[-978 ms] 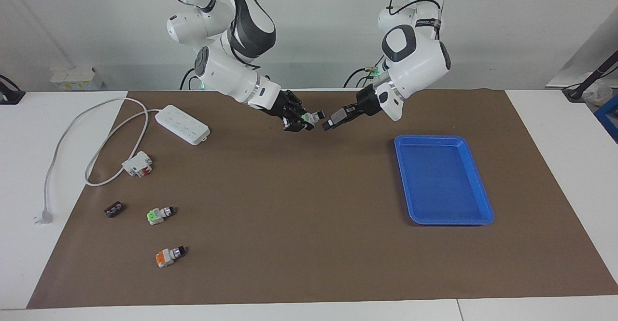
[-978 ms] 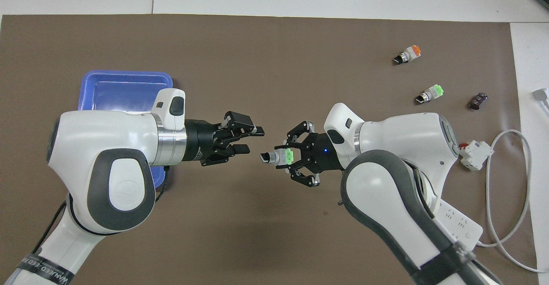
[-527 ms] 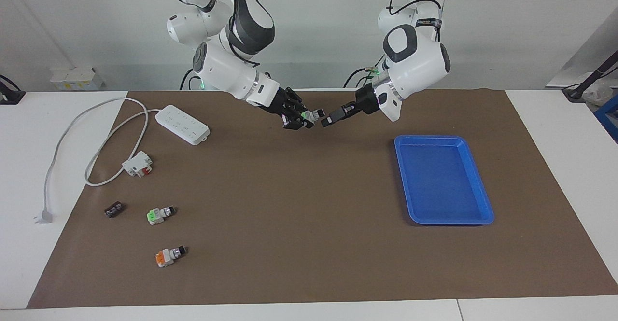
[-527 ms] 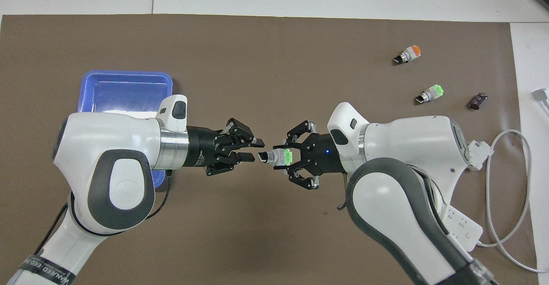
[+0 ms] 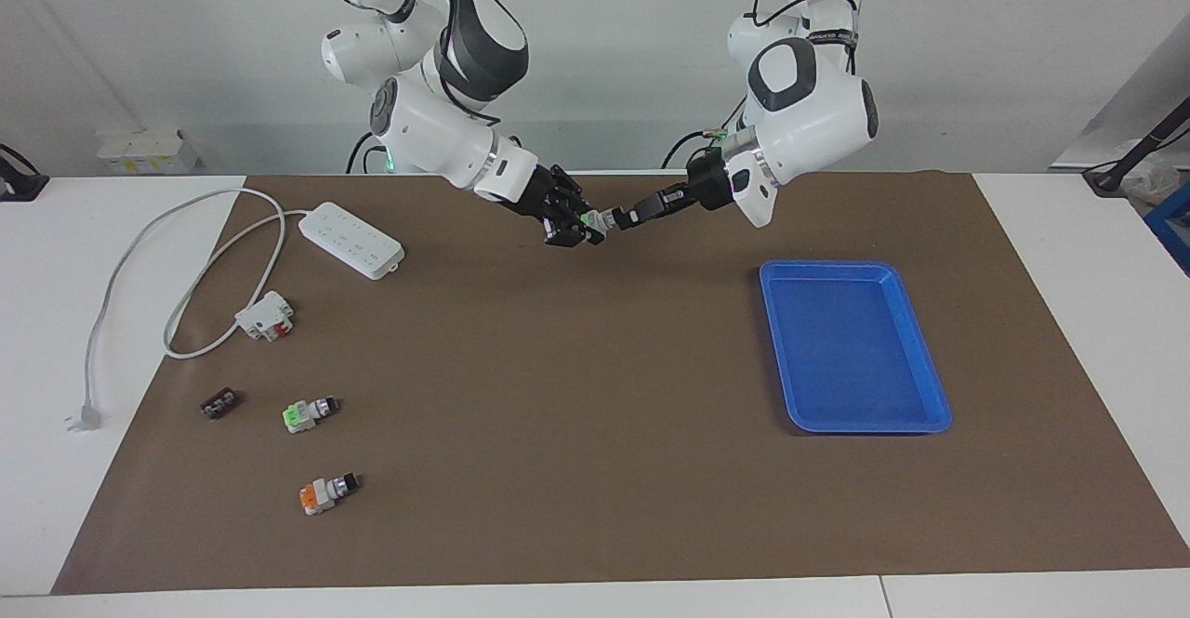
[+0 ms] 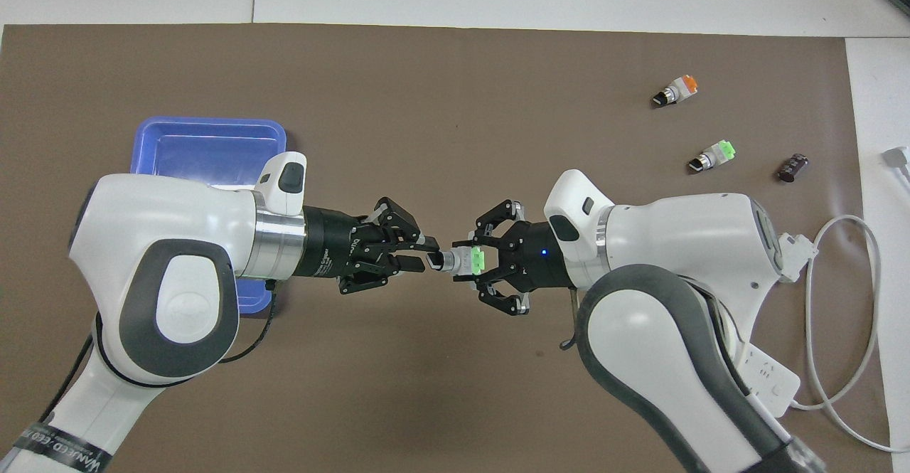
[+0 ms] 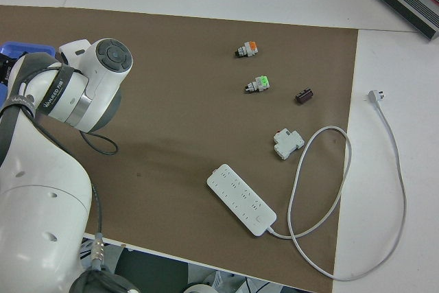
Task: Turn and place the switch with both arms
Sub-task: 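Grasp the switch with the left gripper from the right gripper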
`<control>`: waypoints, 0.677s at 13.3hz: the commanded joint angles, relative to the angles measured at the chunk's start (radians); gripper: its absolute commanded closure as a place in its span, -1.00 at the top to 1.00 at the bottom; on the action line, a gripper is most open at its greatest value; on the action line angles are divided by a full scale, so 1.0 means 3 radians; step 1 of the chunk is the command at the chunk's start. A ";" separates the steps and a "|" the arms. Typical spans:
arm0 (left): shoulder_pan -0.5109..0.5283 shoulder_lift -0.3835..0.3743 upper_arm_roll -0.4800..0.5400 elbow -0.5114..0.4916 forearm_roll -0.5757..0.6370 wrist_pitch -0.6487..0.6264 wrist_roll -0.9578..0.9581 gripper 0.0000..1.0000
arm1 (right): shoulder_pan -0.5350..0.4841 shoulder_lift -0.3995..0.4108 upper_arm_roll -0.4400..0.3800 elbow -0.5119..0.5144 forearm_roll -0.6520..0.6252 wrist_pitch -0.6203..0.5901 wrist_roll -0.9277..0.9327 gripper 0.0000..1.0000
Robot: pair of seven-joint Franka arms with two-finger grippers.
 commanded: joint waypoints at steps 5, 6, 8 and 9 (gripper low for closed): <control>0.0019 -0.0037 0.0000 0.0060 -0.0153 -0.0153 -0.0022 -0.50 | 0.0020 -0.0096 -0.0006 -0.0088 0.0084 0.0043 0.0059 -1.00; 0.0019 -0.0037 0.0005 0.0070 -0.0153 -0.0173 -0.0022 -0.51 | 0.0020 -0.0096 -0.0006 -0.0088 0.0084 0.0043 0.0059 -1.00; 0.0019 -0.0037 0.0005 0.0075 -0.0158 -0.0173 -0.0011 -0.54 | 0.0020 -0.0101 -0.0006 -0.0093 0.0084 0.0043 0.0059 -1.00; 0.0014 -0.0037 0.0005 0.0075 -0.0153 -0.0173 0.0009 -0.55 | 0.0020 -0.0101 -0.0006 -0.0093 0.0079 0.0043 0.0059 -1.00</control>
